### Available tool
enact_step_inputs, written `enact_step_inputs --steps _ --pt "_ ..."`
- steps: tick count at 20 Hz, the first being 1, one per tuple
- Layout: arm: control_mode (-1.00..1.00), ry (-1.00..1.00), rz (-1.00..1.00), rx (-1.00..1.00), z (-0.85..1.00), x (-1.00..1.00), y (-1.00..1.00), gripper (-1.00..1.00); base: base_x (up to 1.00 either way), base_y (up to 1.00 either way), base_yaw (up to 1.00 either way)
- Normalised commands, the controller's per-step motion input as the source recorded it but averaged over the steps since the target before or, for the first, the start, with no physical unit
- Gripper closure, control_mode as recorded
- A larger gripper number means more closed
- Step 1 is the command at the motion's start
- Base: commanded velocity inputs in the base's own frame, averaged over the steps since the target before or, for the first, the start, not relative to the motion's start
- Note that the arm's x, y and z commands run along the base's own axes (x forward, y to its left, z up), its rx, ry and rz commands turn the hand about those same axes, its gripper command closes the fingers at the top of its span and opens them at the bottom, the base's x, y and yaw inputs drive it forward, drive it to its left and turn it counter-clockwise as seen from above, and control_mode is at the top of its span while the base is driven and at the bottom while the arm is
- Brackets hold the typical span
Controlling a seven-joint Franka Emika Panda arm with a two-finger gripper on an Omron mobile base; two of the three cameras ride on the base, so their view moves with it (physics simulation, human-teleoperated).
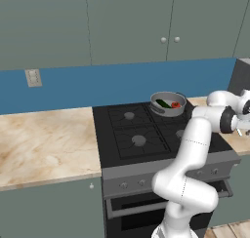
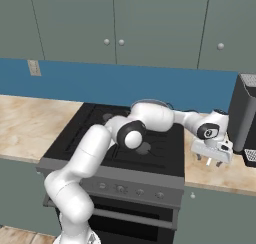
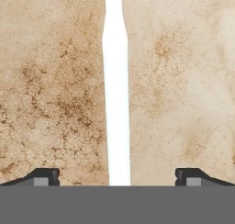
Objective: Put the cucumber and bell pepper in the pot. Retrieve the spatula and lightly stir the vegetables in the pot.
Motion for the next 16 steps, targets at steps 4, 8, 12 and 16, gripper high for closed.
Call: enact_step_inputs --steps 4,8,12,16 --pt "-1.0 0.0 0.0 0.0 -0.29 0.04 0.0 -1.0 0.0 0.0 0.0" --pt "-1.0 0.0 0.0 0.0 -0.38 0.0 0.0 -1.0 0.0 0.0 0.0" --pt "-1.0 0.0 0.0 0.0 -0.13 0.0 0.0 -1.0 0.0 0.0 0.0" --pt "-1.0 0.0 0.0 0.0 0.0 0.0 0.0 -1.0 0.0 0.0 0.0"
